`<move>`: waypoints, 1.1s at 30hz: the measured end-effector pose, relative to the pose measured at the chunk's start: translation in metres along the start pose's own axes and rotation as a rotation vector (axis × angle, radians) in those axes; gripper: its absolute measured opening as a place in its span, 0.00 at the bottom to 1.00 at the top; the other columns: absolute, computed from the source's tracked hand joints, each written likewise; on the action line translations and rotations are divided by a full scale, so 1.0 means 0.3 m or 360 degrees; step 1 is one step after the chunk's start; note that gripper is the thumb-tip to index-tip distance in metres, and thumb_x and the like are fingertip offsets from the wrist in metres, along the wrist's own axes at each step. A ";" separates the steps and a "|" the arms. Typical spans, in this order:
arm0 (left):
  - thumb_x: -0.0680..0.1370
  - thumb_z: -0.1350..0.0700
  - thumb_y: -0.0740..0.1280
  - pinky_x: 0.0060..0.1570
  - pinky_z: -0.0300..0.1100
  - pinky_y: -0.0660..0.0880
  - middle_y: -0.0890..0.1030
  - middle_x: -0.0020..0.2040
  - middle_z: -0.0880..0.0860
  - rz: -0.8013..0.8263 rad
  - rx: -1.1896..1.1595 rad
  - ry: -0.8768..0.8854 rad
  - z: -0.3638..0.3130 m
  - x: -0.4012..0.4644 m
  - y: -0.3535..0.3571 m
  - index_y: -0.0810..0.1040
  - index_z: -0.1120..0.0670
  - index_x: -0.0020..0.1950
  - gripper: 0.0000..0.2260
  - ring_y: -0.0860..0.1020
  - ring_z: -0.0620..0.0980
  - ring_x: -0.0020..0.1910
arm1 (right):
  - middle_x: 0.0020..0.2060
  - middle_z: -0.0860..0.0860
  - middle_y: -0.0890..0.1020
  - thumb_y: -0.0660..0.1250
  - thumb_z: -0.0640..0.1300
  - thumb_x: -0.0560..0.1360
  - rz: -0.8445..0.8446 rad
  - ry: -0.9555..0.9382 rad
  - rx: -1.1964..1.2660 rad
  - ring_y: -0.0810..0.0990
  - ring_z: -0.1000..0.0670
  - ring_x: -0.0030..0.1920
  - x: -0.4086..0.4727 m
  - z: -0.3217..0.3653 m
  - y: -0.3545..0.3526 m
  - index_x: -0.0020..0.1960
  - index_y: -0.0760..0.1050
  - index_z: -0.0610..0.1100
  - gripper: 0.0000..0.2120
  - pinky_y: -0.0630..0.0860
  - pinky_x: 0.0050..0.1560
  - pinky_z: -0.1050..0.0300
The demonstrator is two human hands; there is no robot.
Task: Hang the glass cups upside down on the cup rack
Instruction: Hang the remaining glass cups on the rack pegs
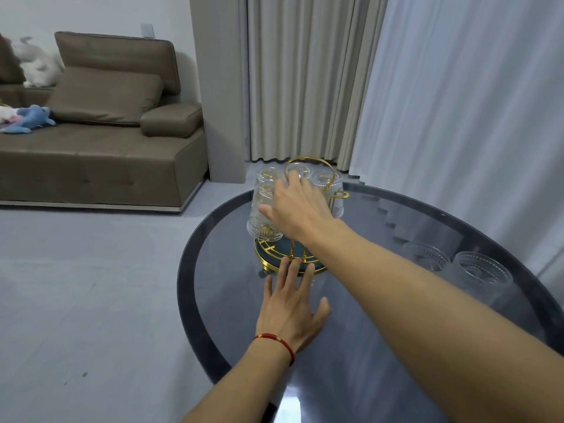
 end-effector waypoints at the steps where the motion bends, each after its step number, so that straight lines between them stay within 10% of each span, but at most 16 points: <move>1: 0.79 0.39 0.55 0.76 0.59 0.52 0.53 0.81 0.51 -0.0008 0.0024 0.0004 0.000 -0.001 -0.002 0.56 0.47 0.80 0.30 0.42 0.52 0.81 | 0.65 0.41 0.73 0.59 0.59 0.83 -0.0056 -0.0037 0.0017 0.74 0.40 0.64 -0.035 -0.005 -0.019 0.70 0.70 0.41 0.25 0.72 0.60 0.46; 9: 0.78 0.38 0.61 0.71 0.57 0.62 0.64 0.78 0.53 -0.0096 0.0172 -0.0043 -0.046 -0.021 -0.060 0.62 0.49 0.78 0.31 0.54 0.54 0.80 | 0.55 0.45 0.77 0.65 0.44 0.76 -0.0544 0.0085 0.0483 0.77 0.44 0.54 -0.519 -0.222 -0.162 0.59 0.77 0.42 0.13 0.75 0.54 0.47; 14: 0.76 0.51 0.67 0.66 0.54 0.70 0.75 0.68 0.54 -0.0286 -0.0156 0.0041 -0.205 -0.041 -0.149 0.70 0.55 0.73 0.25 0.68 0.54 0.70 | 0.44 0.48 0.77 0.68 0.42 0.74 -0.0697 0.1003 0.0727 0.77 0.43 0.43 -0.843 -0.602 -0.086 0.46 0.73 0.45 0.04 0.70 0.43 0.50; 19: 0.75 0.57 0.68 0.66 0.52 0.70 0.77 0.66 0.53 -0.0300 -0.0382 0.0101 -0.340 -0.095 -0.156 0.72 0.55 0.71 0.24 0.69 0.54 0.68 | 0.67 0.40 0.71 0.75 0.49 0.73 -0.0421 0.1575 0.0828 0.77 0.36 0.60 -0.981 -0.829 0.039 0.69 0.66 0.40 0.31 0.73 0.53 0.48; 24: 0.74 0.58 0.68 0.65 0.48 0.69 0.78 0.65 0.54 -0.0297 -0.0521 0.0054 -0.411 -0.109 -0.152 0.73 0.55 0.70 0.23 0.70 0.54 0.66 | 0.82 0.42 0.60 0.79 0.57 0.70 -0.0111 0.1691 0.1126 0.57 0.35 0.80 -0.939 -0.893 0.126 0.84 0.45 0.43 0.57 0.64 0.75 0.35; 33: 0.74 0.57 0.68 0.64 0.49 0.71 0.77 0.65 0.53 -0.0174 -0.0515 0.0040 -0.464 -0.131 -0.114 0.73 0.54 0.70 0.23 0.69 0.54 0.65 | 0.62 0.47 0.81 0.81 0.55 0.65 -0.0429 0.1746 0.1244 0.76 0.41 0.67 -0.911 -0.925 0.140 0.67 0.72 0.46 0.35 0.77 0.63 0.43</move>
Point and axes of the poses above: each hand's wrist, its own x-axis towards the middle knuckle, its own y-axis out of the palm, z = x × y, the point moved 7 cm from there along x, towards the middle knuckle
